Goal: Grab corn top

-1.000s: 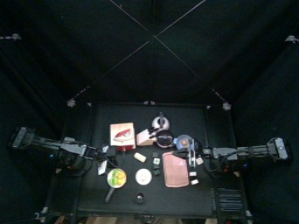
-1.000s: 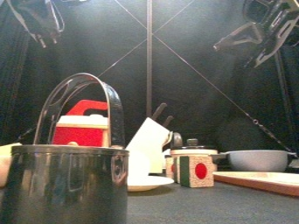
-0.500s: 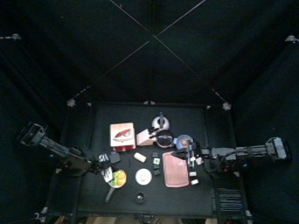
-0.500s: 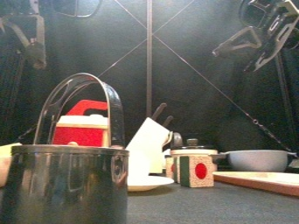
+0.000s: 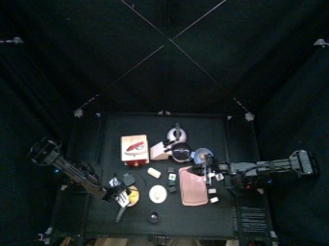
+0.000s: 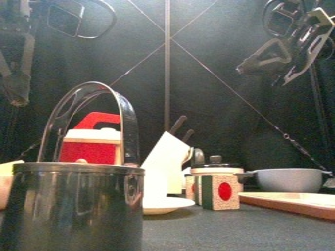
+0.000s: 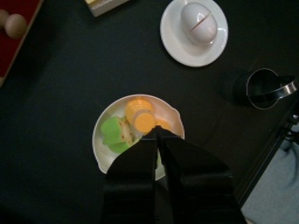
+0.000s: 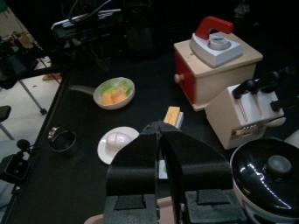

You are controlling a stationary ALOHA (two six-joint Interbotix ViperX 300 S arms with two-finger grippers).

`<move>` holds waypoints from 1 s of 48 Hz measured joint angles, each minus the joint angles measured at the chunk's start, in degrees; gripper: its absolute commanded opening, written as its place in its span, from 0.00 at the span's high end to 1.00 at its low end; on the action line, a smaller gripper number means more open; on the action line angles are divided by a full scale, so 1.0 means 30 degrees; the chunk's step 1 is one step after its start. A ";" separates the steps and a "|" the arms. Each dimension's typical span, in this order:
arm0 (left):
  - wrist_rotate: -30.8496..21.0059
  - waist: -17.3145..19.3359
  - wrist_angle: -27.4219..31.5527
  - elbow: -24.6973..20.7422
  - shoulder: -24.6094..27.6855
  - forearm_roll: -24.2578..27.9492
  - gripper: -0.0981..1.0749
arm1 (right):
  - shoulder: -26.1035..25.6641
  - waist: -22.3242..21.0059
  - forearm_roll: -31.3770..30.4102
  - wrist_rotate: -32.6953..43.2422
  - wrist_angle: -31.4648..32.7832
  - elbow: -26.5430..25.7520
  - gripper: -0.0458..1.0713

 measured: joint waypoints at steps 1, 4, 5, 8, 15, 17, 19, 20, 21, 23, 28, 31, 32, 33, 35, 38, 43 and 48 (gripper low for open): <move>0.0000 0.0000 -0.0117 0.0000 0.0059 -0.0029 0.43 | 0.0000 0.0000 -0.0029 0.0000 0.0000 0.0000 0.95; 0.0029 -0.0029 -0.0498 0.0000 0.0293 -0.0117 0.43 | 0.0029 0.0000 -0.0088 0.0000 0.0000 0.0000 0.95; 0.0029 -0.0029 -0.0615 0.0000 0.0381 -0.0176 0.42 | 0.0029 0.0000 -0.0088 0.0000 0.0000 0.0000 0.95; 0.0029 0.0000 -0.0996 0.0000 0.0674 -0.0352 0.42 | 0.0000 0.0000 -0.0088 0.0000 0.0029 0.0000 0.95; 0.0029 -0.0029 -0.1875 0.0000 0.1523 -0.0791 0.42 | 0.0029 0.0000 -0.0117 0.0000 0.0000 0.0000 0.95; 0.0029 -0.0059 -0.2197 0.0000 0.1787 -0.0996 0.42 | 0.0029 0.0000 -0.0117 0.0000 0.0000 0.0000 0.95; 0.0029 -0.0088 -0.2402 0.0000 0.1992 -0.1230 0.42 | 0.0000 0.0000 -0.0117 0.0000 0.0000 0.0000 0.95; 0.0029 -0.0088 -0.2490 0.0000 0.2139 -0.1377 0.41 | 0.0029 0.0000 -0.0117 0.0000 0.0000 0.0000 0.95; 0.0029 -0.0117 -0.2578 0.0000 0.2227 -0.1553 0.41 | 0.0029 -0.0029 -0.0117 0.0000 0.0000 0.0000 0.95; 0.0029 -0.0117 -0.2666 0.0000 0.2490 -0.2080 0.41 | 0.0029 0.0000 -0.0117 0.0000 0.0000 0.0000 0.95; 0.0029 -0.0117 -0.2666 0.0000 0.2725 -0.2461 0.37 | 0.0029 0.0000 -0.0117 0.0000 0.0000 0.0000 0.95; 0.0029 -0.0117 -0.2666 0.0000 0.2930 -0.2520 0.33 | 0.0059 0.0000 -0.0117 0.0000 0.0000 0.0000 0.95; 0.0029 -0.0146 -0.2666 0.0000 0.2959 -0.2520 0.32 | 0.0088 0.0000 -0.0117 0.0000 0.0000 0.0000 0.95; 0.0029 -0.0146 -0.2666 0.0000 0.3018 -0.2520 0.31 | 0.0088 0.0000 -0.0117 0.0000 0.0000 0.0000 0.95; 0.0029 -0.0146 -0.2695 0.0000 0.3105 -0.2490 0.29 | 0.0088 0.0000 -0.0117 0.0000 0.0000 0.0000 0.95; 0.0029 -0.0146 -0.2695 0.0000 0.3281 -0.2490 0.27 | 0.0146 0.0000 -0.0117 0.0000 0.0000 0.0000 0.95; 0.0029 -0.0117 -0.2695 0.0000 0.3662 -0.2461 0.27 | 0.0293 0.0000 -0.0117 0.0000 0.0000 0.0088 0.95; 0.0029 -0.0117 -0.2695 0.0000 0.3984 -0.2461 0.27 | 0.0527 0.0000 -0.0117 0.0000 0.0000 0.0117 0.95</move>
